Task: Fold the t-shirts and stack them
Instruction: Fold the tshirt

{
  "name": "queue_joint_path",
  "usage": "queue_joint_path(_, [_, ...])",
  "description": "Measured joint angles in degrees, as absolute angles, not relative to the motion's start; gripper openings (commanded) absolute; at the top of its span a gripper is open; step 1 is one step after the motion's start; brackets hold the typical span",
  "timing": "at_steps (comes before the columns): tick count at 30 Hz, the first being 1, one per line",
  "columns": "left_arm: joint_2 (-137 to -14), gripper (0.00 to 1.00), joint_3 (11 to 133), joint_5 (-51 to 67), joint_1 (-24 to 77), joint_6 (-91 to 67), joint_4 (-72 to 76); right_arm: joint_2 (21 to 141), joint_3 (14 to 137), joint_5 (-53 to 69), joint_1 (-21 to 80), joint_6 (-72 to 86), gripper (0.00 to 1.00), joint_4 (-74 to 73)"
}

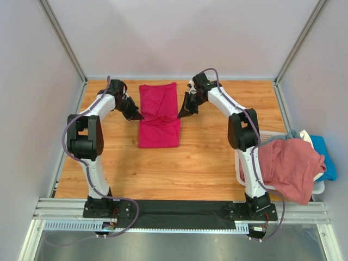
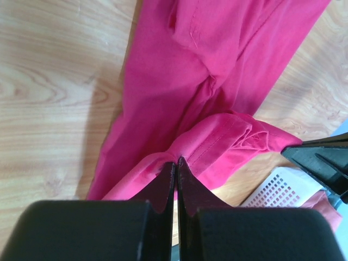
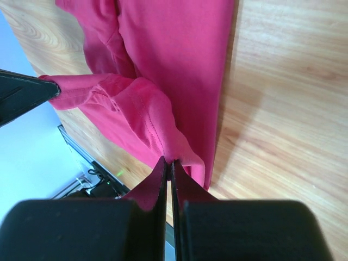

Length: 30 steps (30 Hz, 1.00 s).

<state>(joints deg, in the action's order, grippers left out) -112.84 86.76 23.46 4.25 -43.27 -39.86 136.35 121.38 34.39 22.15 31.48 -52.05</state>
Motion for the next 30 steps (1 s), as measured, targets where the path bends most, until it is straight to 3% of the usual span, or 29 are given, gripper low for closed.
queue_joint_path(15, [-116.4, 0.0, 88.2, 23.7, 3.2, -43.7, -39.6, 143.9, 131.0, 38.8, 21.5, 34.0, 0.01, -50.0])
queue_joint_path(18, [-117.5, 0.06, 89.3, 23.7, 2.9, -43.7, -39.6, 145.1, 132.2, 39.3, 21.4, 34.6, 0.02, -49.8])
queue_joint_path(19, [-117.9, 0.14, 89.8, 23.7, 2.8, -43.6, -39.6, 145.4, 132.5, 39.4, 21.3, 34.8, 0.02, -49.8])
queue_joint_path(23, [-119.0, 0.3, 91.7, 23.3, 2.5, -43.2, -39.9, 147.0, 134.0, 39.5, 20.1, 35.7, 0.17, -49.6])
queue_joint_path(25, [-119.0, 0.37, 93.1, 22.5, 2.4, -42.6, -40.5, 147.4, 134.3, 39.4, 19.2, 36.3, 0.31, -49.6])
queue_joint_path(30, [-117.5, 0.39, 95.3, 19.9, 2.4, -40.0, -42.0, 147.5, 136.6, 39.3, 16.5, 36.2, 0.4, -50.1])
